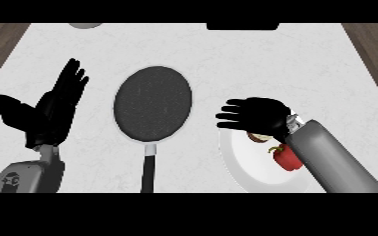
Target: Pick the cupcake from the plate and place it in the pan
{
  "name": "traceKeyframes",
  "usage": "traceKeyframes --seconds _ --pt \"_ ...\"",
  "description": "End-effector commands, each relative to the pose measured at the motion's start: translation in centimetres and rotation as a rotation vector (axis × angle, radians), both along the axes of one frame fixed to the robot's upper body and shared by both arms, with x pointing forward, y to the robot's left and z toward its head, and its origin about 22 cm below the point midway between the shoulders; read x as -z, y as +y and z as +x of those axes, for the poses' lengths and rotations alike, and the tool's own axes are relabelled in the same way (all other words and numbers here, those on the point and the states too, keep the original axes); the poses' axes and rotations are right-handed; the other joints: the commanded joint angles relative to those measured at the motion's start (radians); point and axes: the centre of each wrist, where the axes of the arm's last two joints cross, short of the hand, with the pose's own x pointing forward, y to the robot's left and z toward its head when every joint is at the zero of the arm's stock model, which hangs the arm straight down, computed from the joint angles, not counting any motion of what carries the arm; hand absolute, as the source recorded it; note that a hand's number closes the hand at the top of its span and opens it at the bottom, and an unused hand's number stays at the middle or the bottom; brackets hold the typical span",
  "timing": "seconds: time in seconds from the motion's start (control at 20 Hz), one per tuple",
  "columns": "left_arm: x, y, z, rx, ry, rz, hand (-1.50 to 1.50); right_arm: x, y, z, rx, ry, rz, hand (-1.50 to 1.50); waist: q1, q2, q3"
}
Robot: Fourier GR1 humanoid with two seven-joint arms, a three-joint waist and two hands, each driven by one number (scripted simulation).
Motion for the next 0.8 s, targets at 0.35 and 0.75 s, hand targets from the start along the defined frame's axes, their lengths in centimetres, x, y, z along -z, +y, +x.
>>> traceKeyframes --seconds 0.35,0.75 --pt "-0.4 0.5 -0.8 -0.009 0.0 0.008 0.0 3.3 0.1 0.6 -0.128 0.035 0.043 1.5 0.003 0.001 0.002" --pt "1.3 0.3 0.0 -0.009 0.003 0.001 0.0 3.6 -0.2 0.3 -0.111 0.09 0.1 1.5 -0.005 0.001 0.002"
